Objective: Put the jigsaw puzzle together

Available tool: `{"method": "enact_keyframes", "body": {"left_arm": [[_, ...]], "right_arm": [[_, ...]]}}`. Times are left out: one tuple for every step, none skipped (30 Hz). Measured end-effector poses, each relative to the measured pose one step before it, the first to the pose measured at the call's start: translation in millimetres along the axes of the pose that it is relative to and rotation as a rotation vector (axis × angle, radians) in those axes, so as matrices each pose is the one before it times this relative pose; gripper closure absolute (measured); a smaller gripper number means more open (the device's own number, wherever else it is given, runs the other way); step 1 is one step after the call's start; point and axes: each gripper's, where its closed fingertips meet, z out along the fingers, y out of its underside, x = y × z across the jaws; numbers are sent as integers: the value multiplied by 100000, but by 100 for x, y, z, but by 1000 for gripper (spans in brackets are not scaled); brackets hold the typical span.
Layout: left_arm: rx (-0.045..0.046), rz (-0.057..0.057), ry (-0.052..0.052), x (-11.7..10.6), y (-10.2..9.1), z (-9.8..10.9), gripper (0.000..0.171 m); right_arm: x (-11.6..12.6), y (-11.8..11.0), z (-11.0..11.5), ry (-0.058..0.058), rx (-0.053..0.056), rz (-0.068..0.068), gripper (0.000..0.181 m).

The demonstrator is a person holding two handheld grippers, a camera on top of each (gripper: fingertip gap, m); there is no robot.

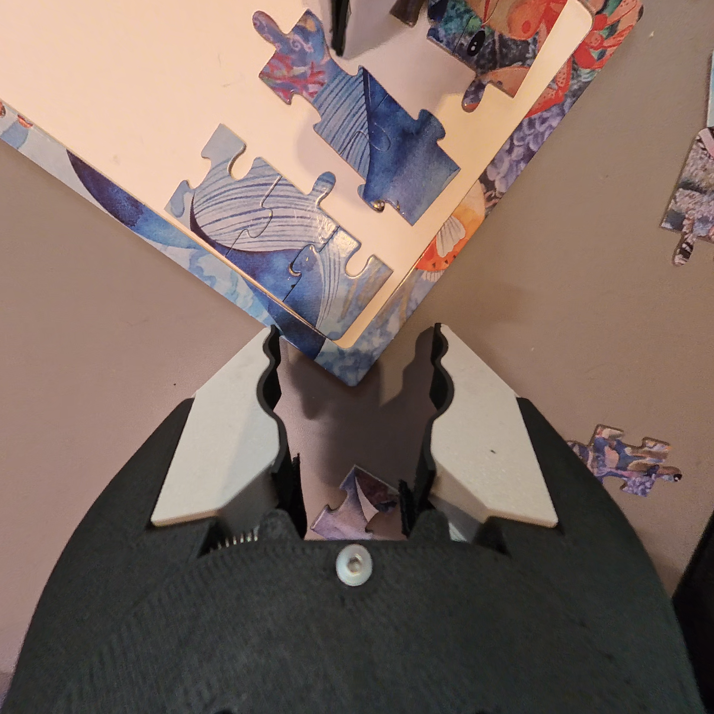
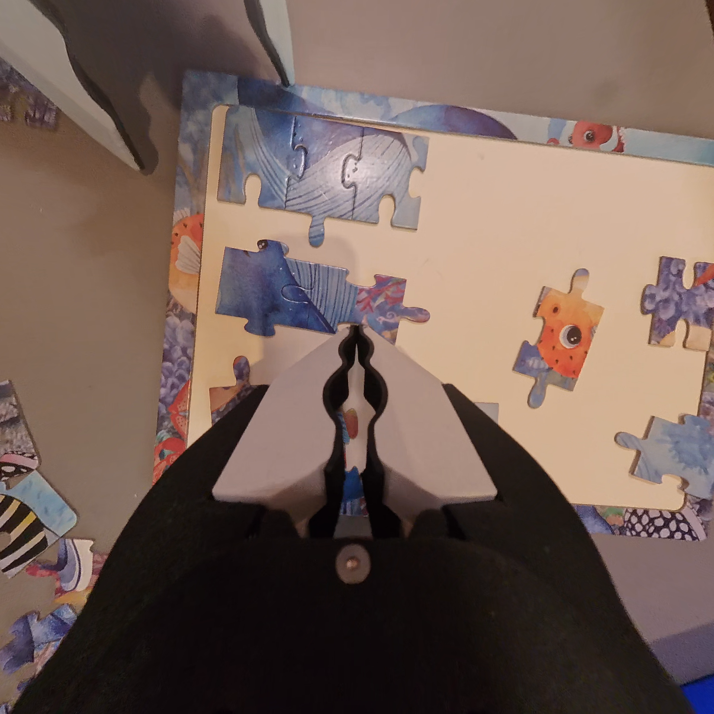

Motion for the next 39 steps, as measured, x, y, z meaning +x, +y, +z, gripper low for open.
{"method": "enact_keyframes", "body": {"left_arm": [[55,-77,-76,-51,14,-29,95],[24,-196,-339,-109,21,-12,96],[158,-282,-185,-114,7,-27,98],[106,-162,-109,-94,29,-4,100],[-134,-59,113,-58,62,23,100],[23,288,-6,-36,22,-10,100],[-380,180,-673,-146,53,15,100],[-1438,22,-2077,-378,226,98,99],[-44,327,-1488,-279,-1,30,101],[189,-103,18,-37,-48,11,101],[-13,61,-295,-63,-7,13,100],[115,-493,-214,-72,-36,27,99],[237,-191,-39,-33,-31,16,99],[82,51,-18,16,-17,8,99],[-74,120,-240,3,-13,-7,99],[-195,233,-250,39,-20,-17,100],[230,865,-330,120,-122,-26,101],[1466,823,1052,400,-384,-91,100],[2033,888,2580,687,-546,-138,100],[1650,1190,1010,457,-546,-147,100],[1091,791,-741,127,-466,-116,100],[1003,337,-155,169,-449,-58,100],[1778,370,460,273,-562,10,100],[2147,-179,-55,183,-628,103,100],[1900,-483,-143,126,-589,183,101],[1262,18,187,185,-463,275,102],[118,245,-302,81,-244,318,102],[-943,509,-880,-58,5,286,102],[-1761,659,48,21,219,236,102],[-1470,73,-381,-165,304,105,101],[-427,-938,-1352,-470,259,-52,101],[-204,-1637,-761,-482,317,-132,101],[-431,-1681,156,-369,428,-145,100],[-70,-1117,-663,-449,375,-122,101],[966,-726,-449,-312,153,-90,102],[1244,-689,2037,183,-13,-2,102],[1467,797,2781,516,-195,81,103],[1757,2168,1717,537,-393,172,105],[969,1572,1696,584,-415,250,108]], "right_arm": [[134,-112,-143,-108,589,828,181],[213,-70,-267,97,748,561,179],[431,6,-419,889,754,1038,177],[406,33,-508,383,770,1754,172],[181,195,-496,-985,-200,2198,163],[-35,424,-509,-1576,-1744,1470,153],[-141,524,-509,-1117,-2116,-519,150],[-339,611,-475,-1414,-2086,-1852,149],[-408,747,-354,-1674,-2873,-1219,149],[-263,804,-256,-564,-3056,-928,149],[-330,756,-112,-554,-2601,-1643,148],[-549,747,100,-1762,-2761,-1949,147],[-532,695,241,-1736,-2708,-1713,145],[-438,470,336,-1166,-1661,-1733,145],[-260,153,317,-188,57,-1741,145],[-60,-106,97,791,1502,-1161,147],[-18,-57,-4,575,932,-326,152],[-17,-8,12,360,578,87,153],[-16,50,-28,153,246,-137,153],[22,104,-57,123,-195,-330,165],[15,55,-66,45,112,361,165],[-21,-3,-103,-199,471,-2,165],[75,-18,-132,316,313,-18,164],[187,-56,-193,933,267,-31,165],[138,-255,-230,585,1206,-102,165],[70,-458,-255,118,2052,-203,165],[144,-520,-248,645,1896,-636,165],[130,-509,-195,615,1356,-640,165],[49,-581,-109,-77,1313,-187,165],[3,-649,-23,-353,1401,-96,165],[-2,-598,73,-293,746,-129,165],[2,-482,157,-122,-154,-579,165],[37,-460,167,312,-201,-1171,165],[-14,-488,179,-203,58,-771,165],[-58,-400,190,-692,-118,-57,165],[30,-210,204,-293,-913,-98,165],[186,-42,201,512,-1390,-316,164],[273,15,178,894,-1351,0,165],[302,73,146,1066,-810,-37,165]]}}
